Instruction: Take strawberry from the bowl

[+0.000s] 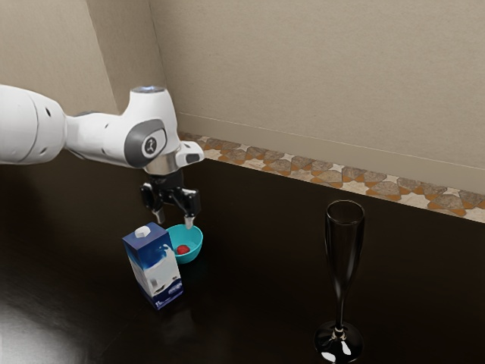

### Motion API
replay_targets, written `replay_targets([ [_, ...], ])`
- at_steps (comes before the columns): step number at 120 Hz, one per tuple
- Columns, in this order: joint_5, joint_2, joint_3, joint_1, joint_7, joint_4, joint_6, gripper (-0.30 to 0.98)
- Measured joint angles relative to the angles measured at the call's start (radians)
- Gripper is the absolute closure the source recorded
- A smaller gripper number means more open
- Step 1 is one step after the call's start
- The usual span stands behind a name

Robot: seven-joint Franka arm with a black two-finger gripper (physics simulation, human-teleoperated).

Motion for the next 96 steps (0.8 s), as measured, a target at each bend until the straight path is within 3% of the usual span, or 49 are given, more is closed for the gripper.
replay_targets([
  [96, -0.030, 0.100, 0.007, -0.001, -0.139, -0.048, 0.160, 0.26],
])
